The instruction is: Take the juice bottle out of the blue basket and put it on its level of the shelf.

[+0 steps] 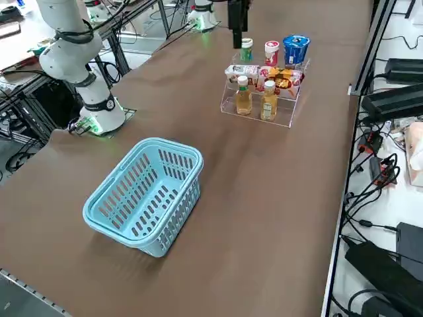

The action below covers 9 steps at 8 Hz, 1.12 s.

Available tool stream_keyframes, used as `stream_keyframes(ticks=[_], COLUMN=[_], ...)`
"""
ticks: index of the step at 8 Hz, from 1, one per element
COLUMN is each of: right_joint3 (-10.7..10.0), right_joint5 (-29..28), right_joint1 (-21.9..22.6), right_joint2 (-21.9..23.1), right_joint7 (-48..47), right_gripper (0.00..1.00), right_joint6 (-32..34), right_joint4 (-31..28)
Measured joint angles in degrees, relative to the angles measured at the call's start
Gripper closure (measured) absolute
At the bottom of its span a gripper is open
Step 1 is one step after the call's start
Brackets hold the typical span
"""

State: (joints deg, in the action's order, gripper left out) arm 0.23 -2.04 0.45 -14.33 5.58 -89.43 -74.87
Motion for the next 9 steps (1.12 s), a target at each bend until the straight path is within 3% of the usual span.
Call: stream_keyframes(ticks=[4,9], right_joint3=[0.16,0.41], right_joint5=[-0.21,0.4], right_joint1=[-1.31,-1.25], right_joint2=[9.44,16.06], right_joint7=[-4.87,-5.67], right_gripper=[0.0,0.0], right_joint6=[-5.13,-3.78], right_joint4=[-12.67,-18.34])
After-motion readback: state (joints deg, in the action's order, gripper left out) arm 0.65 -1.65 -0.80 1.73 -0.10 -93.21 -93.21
